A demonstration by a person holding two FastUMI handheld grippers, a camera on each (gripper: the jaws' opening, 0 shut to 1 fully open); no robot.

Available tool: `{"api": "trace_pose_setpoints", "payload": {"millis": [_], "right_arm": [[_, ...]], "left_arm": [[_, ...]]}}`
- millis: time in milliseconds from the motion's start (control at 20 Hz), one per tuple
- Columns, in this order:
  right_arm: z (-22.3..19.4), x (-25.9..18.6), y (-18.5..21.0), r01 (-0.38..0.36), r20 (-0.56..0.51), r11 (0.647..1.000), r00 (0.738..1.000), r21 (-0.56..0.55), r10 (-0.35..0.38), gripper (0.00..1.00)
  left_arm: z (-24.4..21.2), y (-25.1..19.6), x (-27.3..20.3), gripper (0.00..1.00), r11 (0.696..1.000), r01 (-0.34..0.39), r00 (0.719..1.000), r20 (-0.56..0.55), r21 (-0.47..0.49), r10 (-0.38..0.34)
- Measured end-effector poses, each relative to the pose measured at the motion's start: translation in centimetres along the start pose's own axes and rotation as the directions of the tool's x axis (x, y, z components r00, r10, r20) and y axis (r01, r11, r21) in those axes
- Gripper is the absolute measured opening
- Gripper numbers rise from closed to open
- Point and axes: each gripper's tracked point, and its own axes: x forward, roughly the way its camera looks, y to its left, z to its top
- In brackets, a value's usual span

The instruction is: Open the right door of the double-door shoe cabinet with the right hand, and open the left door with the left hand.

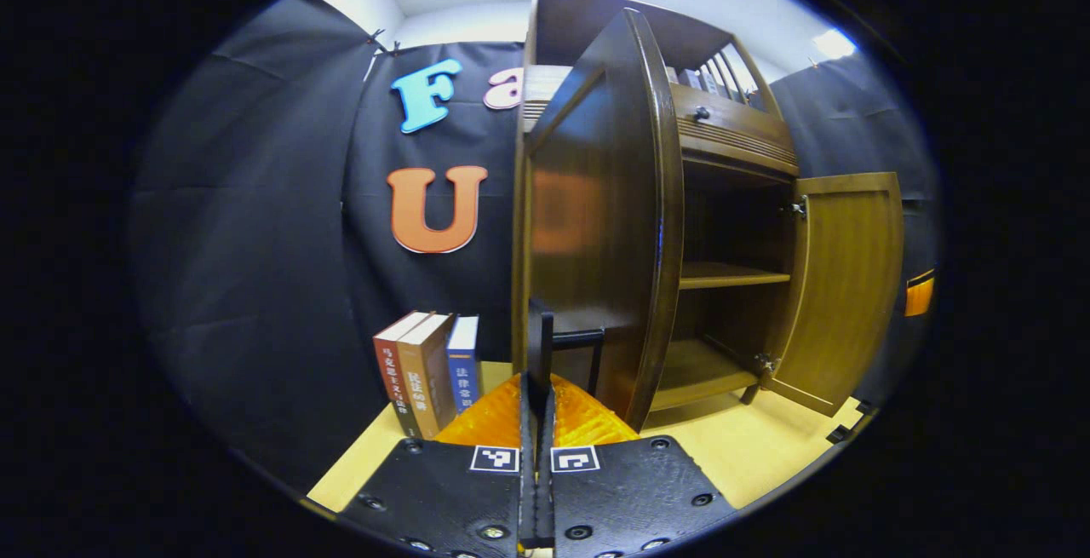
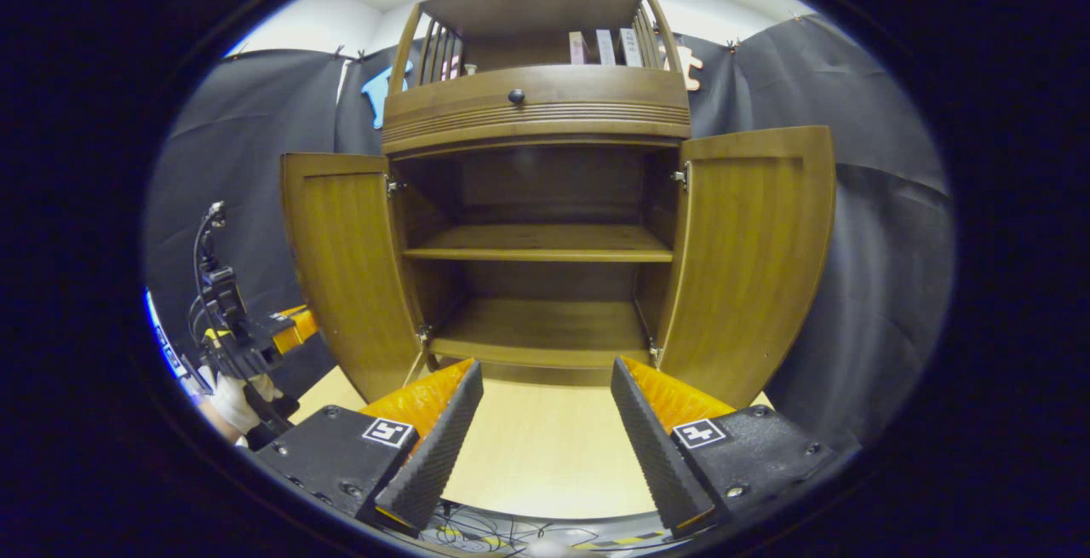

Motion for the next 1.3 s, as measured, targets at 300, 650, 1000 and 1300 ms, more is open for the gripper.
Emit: {"api": "trace_pose_setpoints", "payload": {"millis": [300,650,1000,1300], "right_arm": [[0.0,0.4,0.0,-0.004,-0.009,1.000,1.000,-0.007,0.004,0.96],[-0.2,0.6,-0.8,0.007,-0.018,1.000,1.000,-0.007,-0.007,0.96],[0.2,0.5,-1.2,0.010,0.001,1.000,1.000,-0.025,-0.010,0.96],[0.7,0.7,-1.7,0.007,0.018,0.998,1.000,-0.055,-0.006,0.96]], "left_arm": [[0.2,3.0,0.1,0.00,0.997,0.069,0.998,-0.006,-0.034,-0.069],[0.3,5.7,0.6,0.09,0.975,0.220,0.975,-0.031,-0.013,-0.221],[0.4,5.8,0.0,0.08,0.949,0.314,0.947,-0.067,-0.009,-0.314],[1.0,8.0,-4.2,1.00,0.981,0.193,0.978,-0.080,-0.001,-0.193]]}}
